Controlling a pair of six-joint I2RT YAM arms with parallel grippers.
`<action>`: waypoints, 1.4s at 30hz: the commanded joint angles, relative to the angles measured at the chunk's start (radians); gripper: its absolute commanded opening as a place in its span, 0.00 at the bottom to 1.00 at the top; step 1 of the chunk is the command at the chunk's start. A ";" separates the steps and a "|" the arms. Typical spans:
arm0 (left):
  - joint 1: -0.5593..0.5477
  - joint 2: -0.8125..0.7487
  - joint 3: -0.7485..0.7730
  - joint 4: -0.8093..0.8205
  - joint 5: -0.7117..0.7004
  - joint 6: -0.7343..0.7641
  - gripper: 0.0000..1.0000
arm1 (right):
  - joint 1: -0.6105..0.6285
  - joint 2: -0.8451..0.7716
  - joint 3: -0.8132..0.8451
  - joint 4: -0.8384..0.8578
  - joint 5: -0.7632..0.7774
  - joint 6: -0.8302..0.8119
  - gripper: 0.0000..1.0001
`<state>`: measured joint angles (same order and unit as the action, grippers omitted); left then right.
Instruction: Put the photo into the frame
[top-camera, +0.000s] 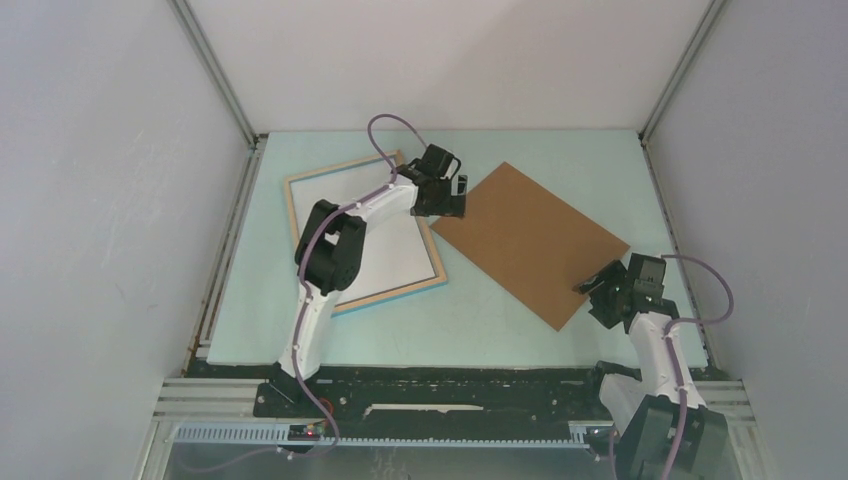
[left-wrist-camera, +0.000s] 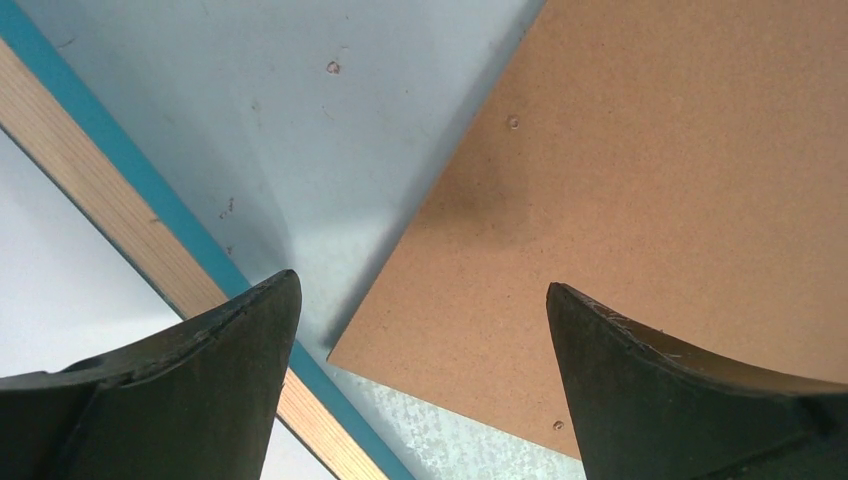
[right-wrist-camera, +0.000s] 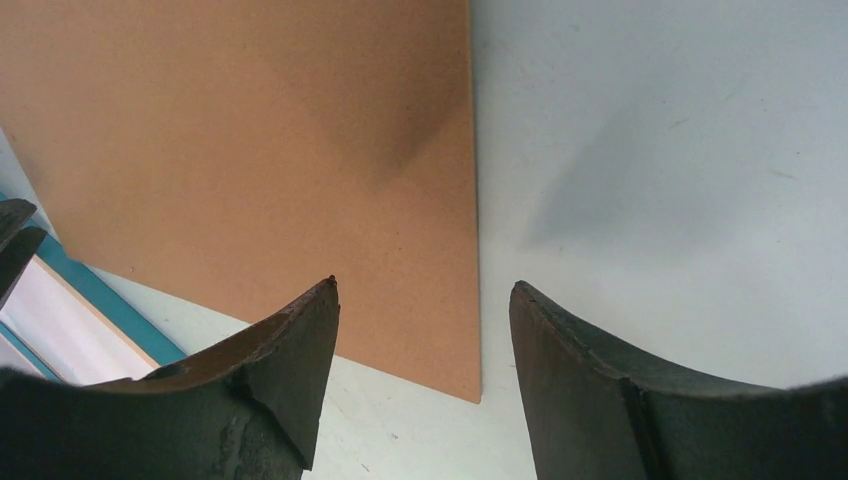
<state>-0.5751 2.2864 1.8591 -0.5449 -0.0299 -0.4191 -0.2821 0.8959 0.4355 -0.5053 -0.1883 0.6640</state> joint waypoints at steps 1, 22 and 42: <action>0.002 0.007 0.000 0.032 0.083 -0.030 1.00 | -0.010 0.022 -0.011 0.056 0.044 0.008 0.71; 0.048 0.065 -0.010 0.096 0.336 -0.133 1.00 | -0.290 0.276 -0.106 0.510 -0.333 0.049 0.70; 0.067 0.074 -0.031 0.166 0.445 -0.169 1.00 | -0.294 0.444 -0.106 0.817 -0.785 0.123 0.58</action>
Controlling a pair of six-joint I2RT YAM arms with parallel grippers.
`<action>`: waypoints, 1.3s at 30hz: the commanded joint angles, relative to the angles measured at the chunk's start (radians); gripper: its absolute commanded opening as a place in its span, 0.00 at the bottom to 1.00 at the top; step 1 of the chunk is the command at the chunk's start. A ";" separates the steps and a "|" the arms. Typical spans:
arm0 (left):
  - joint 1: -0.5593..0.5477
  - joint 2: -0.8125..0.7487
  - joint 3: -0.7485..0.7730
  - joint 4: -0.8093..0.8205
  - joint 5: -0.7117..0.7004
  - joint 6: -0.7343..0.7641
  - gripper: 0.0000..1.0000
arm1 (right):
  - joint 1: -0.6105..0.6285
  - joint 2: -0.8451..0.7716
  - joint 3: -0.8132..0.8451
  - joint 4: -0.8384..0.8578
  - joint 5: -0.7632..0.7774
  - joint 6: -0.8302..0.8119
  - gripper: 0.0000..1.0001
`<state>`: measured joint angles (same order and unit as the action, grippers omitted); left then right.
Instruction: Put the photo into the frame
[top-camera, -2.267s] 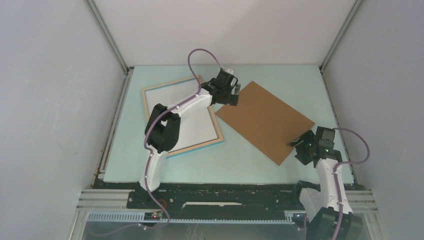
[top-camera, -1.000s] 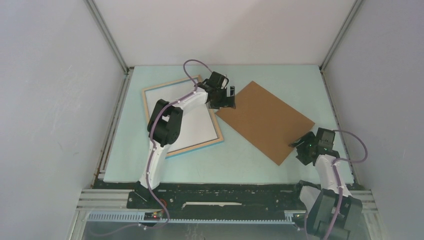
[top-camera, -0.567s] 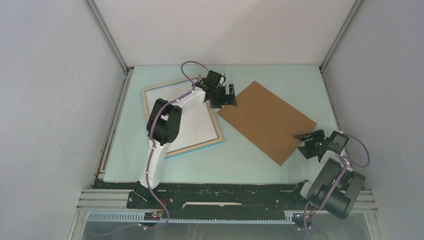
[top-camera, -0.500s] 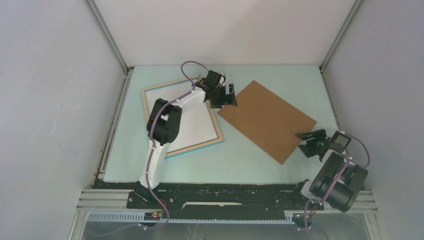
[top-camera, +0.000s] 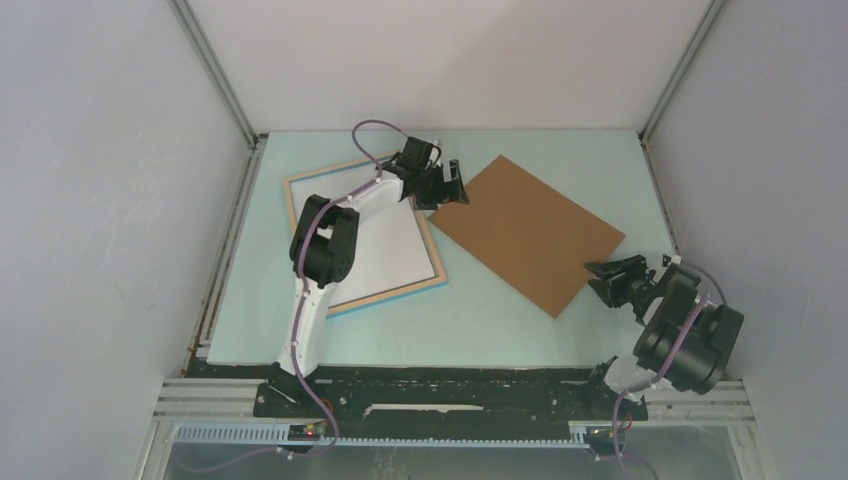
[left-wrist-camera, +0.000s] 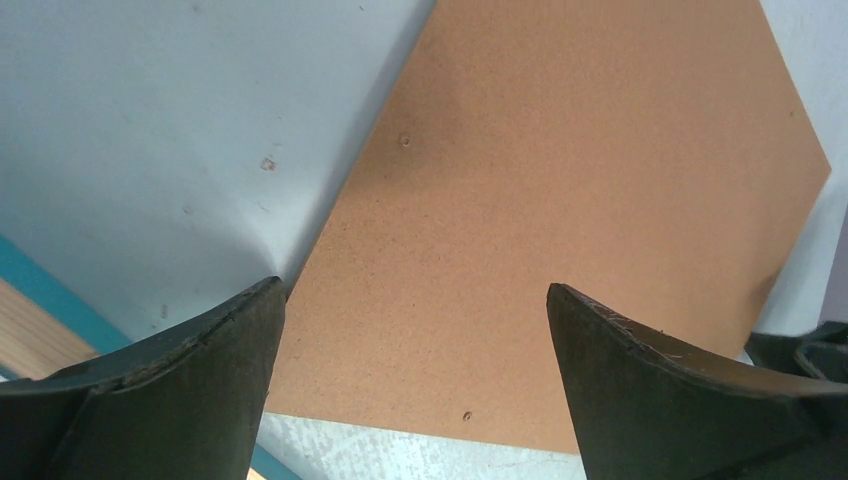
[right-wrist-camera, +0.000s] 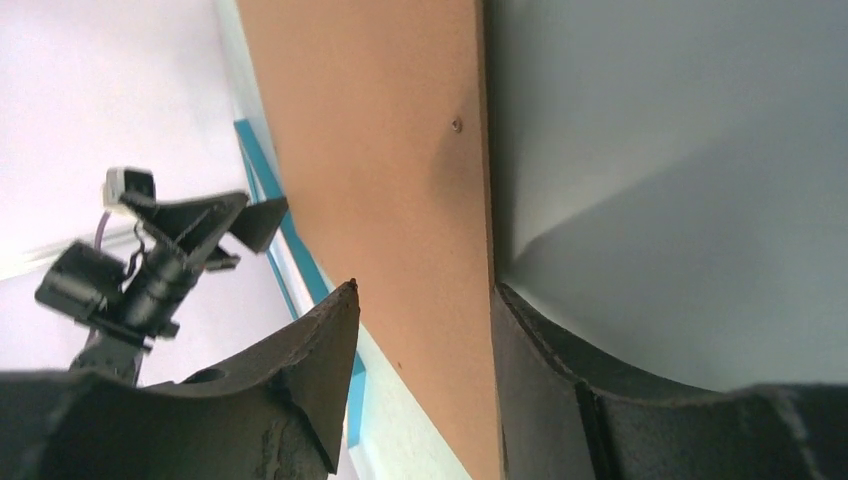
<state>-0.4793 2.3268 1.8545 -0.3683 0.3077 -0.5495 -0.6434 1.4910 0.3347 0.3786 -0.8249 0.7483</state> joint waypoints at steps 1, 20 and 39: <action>-0.028 0.029 -0.030 -0.009 0.107 -0.036 1.00 | 0.082 -0.222 0.004 -0.130 -0.142 0.033 0.58; -0.044 -0.084 -0.202 0.201 0.162 -0.072 1.00 | 0.443 -0.741 0.234 -0.368 0.307 0.203 0.59; -0.044 -0.110 -0.240 0.290 0.210 -0.084 1.00 | 0.741 -0.600 0.585 -0.849 0.992 0.256 0.24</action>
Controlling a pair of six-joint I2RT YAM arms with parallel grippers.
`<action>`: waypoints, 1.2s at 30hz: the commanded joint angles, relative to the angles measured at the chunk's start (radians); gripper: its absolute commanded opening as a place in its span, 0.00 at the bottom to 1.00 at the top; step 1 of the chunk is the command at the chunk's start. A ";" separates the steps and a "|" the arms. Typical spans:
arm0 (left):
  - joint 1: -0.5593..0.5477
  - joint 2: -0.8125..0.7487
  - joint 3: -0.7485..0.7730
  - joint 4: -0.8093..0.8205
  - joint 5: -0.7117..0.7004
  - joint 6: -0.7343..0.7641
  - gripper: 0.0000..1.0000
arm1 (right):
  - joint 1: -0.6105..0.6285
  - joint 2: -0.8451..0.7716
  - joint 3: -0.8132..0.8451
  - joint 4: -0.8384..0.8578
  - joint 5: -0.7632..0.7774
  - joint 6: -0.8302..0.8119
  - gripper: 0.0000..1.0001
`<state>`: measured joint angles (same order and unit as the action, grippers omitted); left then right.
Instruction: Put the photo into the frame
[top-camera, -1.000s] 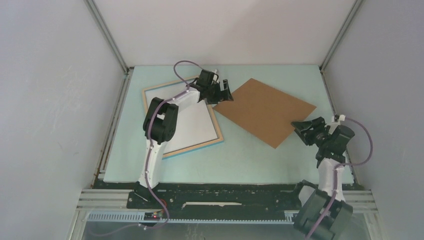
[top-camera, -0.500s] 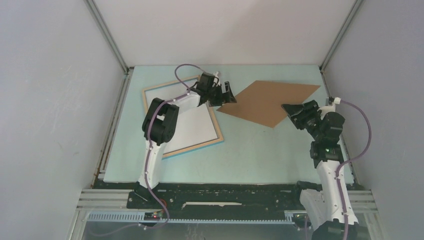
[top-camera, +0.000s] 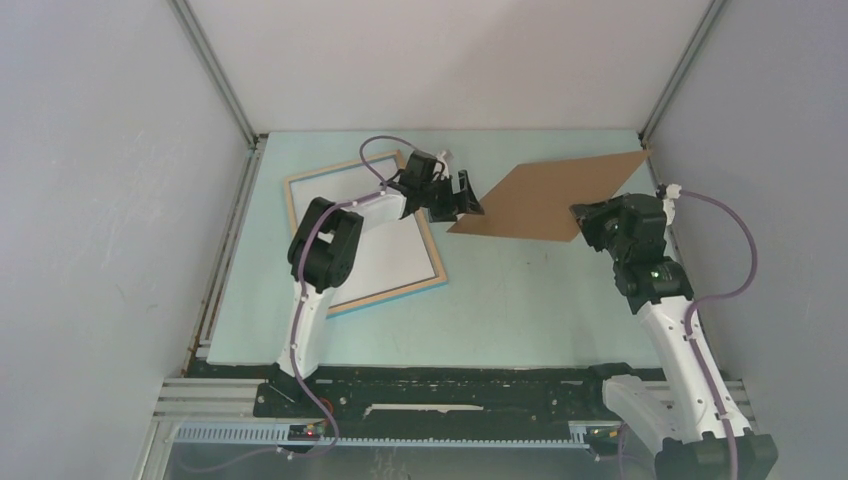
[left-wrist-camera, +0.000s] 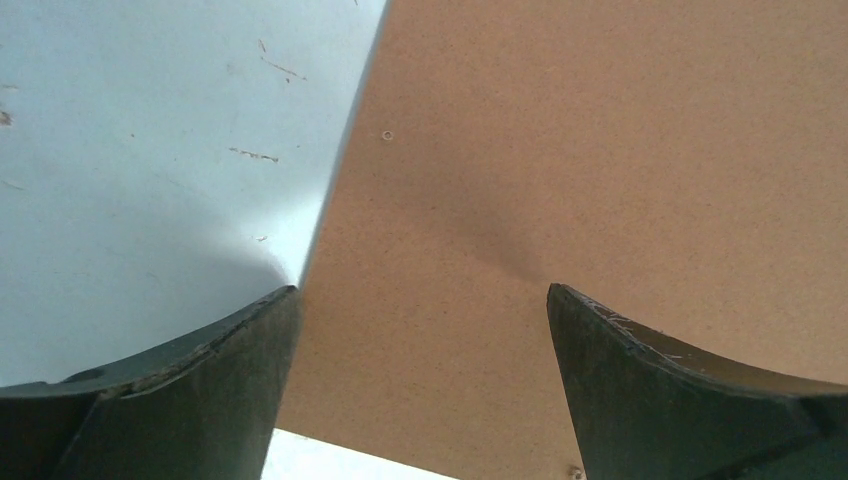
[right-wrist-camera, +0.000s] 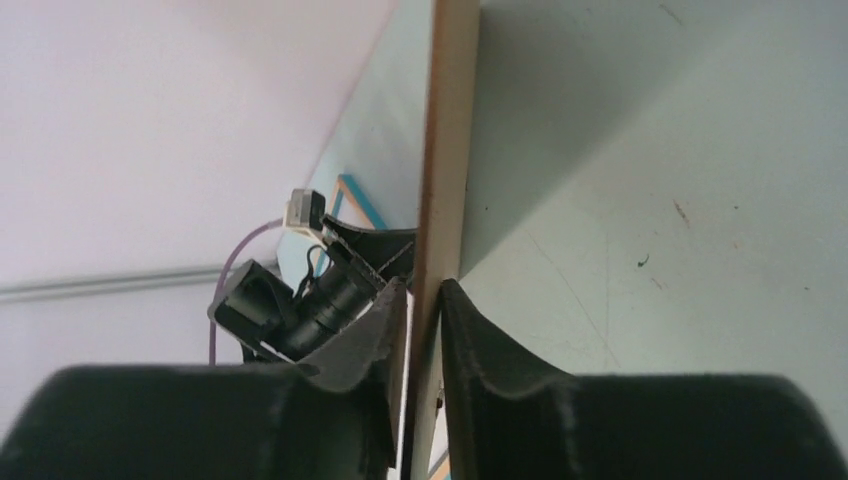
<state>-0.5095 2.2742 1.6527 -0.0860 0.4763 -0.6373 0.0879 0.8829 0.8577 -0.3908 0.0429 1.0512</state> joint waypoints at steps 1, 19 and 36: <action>-0.014 -0.070 -0.050 0.012 0.043 0.014 1.00 | 0.010 0.011 0.067 -0.080 0.125 -0.069 0.20; -0.026 -0.587 -0.409 0.136 -0.311 0.043 1.00 | 0.019 -0.009 0.222 0.059 -0.172 -0.896 0.00; 0.085 -1.404 -0.663 -0.336 -0.134 -0.634 1.00 | 0.322 -0.087 0.267 0.004 -0.372 -1.503 0.00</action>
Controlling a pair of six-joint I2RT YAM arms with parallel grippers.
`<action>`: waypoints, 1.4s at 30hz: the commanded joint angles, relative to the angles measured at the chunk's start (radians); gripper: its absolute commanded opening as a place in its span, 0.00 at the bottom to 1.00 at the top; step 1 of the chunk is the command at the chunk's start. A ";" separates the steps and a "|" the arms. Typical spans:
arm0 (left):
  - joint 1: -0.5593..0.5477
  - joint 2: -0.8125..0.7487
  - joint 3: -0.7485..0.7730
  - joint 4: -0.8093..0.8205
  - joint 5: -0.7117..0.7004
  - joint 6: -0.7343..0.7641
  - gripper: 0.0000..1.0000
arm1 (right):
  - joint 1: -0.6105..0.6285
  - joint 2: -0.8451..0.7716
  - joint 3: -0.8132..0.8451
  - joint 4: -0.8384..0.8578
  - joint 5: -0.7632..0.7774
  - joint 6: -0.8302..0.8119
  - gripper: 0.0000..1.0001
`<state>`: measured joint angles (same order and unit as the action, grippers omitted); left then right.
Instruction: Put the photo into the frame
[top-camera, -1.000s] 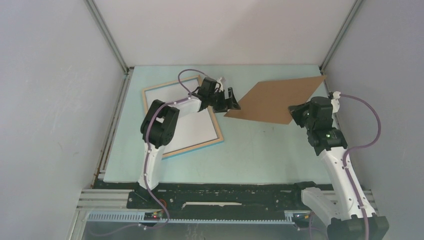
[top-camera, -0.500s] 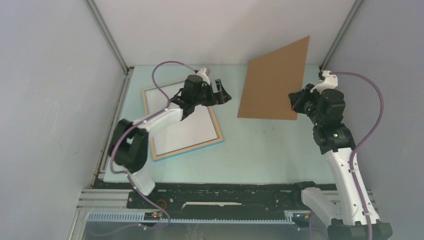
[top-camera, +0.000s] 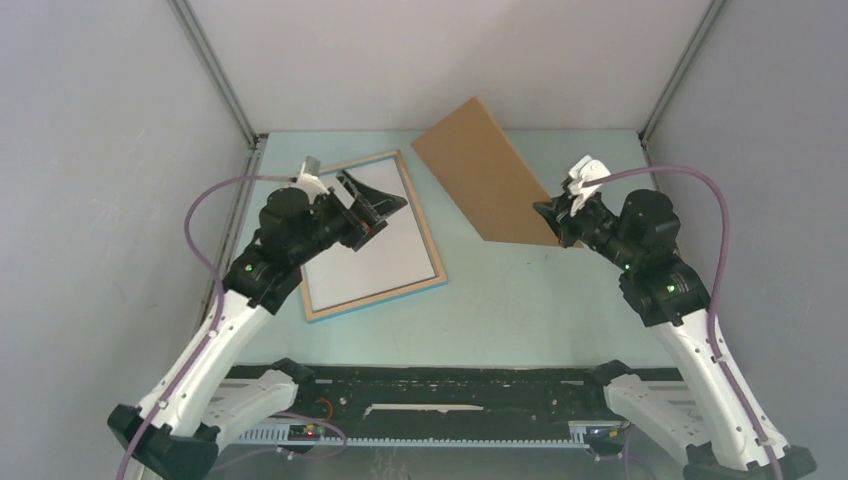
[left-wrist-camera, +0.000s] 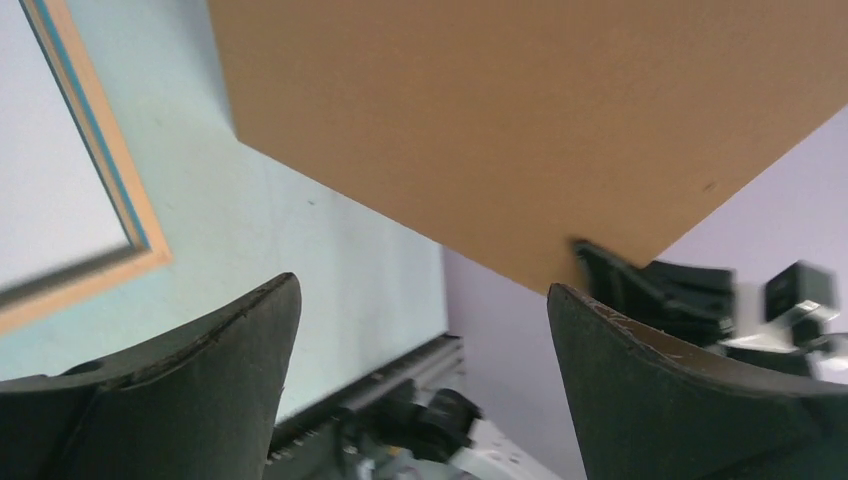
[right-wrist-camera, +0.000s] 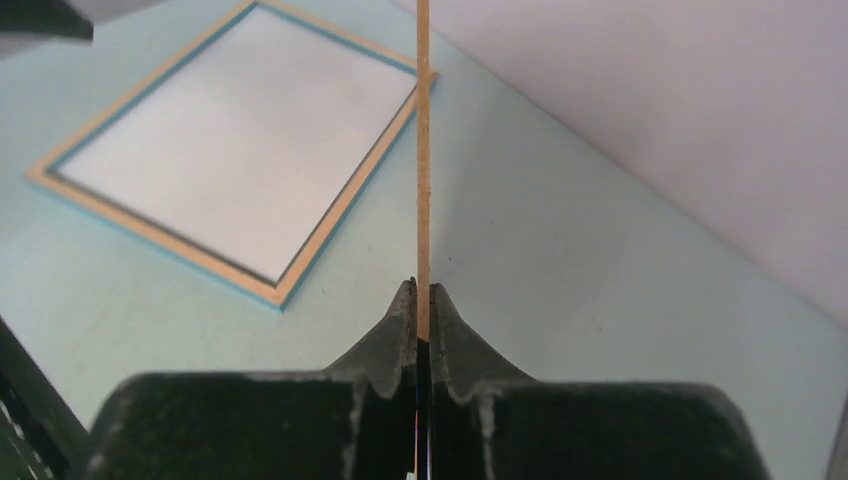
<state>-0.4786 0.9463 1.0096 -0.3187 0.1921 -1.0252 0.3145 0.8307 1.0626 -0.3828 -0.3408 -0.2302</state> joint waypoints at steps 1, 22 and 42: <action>0.072 -0.105 -0.008 -0.143 0.176 -0.276 1.00 | 0.137 -0.040 0.062 -0.030 0.035 -0.255 0.00; 0.287 -0.436 -0.185 -0.611 0.052 -0.495 0.99 | 0.952 -0.127 -0.337 0.095 0.663 -0.476 0.00; 0.299 -0.283 -0.169 -0.566 0.060 -0.190 0.97 | 0.974 0.018 -0.569 0.373 0.683 -0.463 0.00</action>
<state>-0.1799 0.6777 0.8295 -0.9436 0.2138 -1.3289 1.2736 0.8188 0.5266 -0.0242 0.3424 -0.7940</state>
